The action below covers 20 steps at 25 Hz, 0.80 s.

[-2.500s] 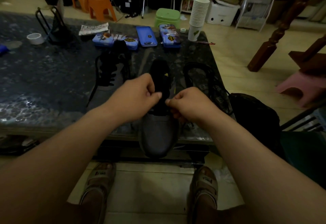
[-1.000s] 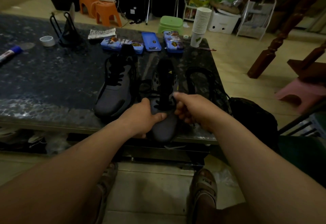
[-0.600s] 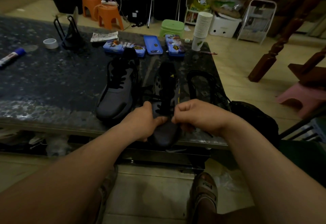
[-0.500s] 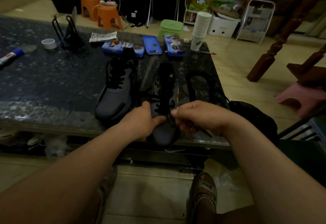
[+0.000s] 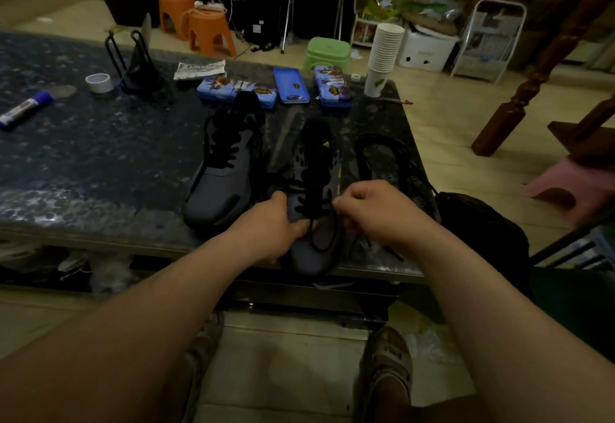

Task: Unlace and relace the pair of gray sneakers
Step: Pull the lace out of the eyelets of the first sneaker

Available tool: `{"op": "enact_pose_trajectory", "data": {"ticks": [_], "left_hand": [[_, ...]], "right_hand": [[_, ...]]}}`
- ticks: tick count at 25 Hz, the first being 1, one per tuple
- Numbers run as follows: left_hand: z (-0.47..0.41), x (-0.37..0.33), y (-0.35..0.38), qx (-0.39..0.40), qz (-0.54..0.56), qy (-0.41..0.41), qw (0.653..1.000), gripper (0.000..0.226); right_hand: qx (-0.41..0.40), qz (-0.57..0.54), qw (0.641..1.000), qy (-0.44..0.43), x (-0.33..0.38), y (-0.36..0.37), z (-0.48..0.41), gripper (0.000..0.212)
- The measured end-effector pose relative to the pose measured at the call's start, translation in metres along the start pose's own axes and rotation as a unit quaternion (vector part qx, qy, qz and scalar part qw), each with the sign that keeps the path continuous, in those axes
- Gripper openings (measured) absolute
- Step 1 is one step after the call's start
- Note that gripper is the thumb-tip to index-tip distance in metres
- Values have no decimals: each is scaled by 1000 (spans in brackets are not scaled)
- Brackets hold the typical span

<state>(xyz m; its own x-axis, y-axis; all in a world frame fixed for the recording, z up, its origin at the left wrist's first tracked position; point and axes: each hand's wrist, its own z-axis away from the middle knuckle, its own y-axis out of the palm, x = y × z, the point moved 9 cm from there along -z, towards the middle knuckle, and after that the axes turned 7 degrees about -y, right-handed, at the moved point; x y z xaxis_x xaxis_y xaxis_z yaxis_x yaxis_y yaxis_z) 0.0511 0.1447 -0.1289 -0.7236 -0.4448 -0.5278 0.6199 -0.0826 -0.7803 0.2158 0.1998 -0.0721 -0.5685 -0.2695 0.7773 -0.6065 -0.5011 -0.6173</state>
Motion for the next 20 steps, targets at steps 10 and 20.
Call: {"op": "enact_pose_trajectory", "data": {"ticks": [10, 20], "left_hand": [[0, 2, 2, -2, 4, -6, 1000, 63], [1, -1, 1, -19, -23, -7, 1000, 60]], "right_hand": [[-56, 73, 995, -28, -11, 1, -27, 25], [-34, 111, 992, -55, 2, 6, -23, 29]]}}
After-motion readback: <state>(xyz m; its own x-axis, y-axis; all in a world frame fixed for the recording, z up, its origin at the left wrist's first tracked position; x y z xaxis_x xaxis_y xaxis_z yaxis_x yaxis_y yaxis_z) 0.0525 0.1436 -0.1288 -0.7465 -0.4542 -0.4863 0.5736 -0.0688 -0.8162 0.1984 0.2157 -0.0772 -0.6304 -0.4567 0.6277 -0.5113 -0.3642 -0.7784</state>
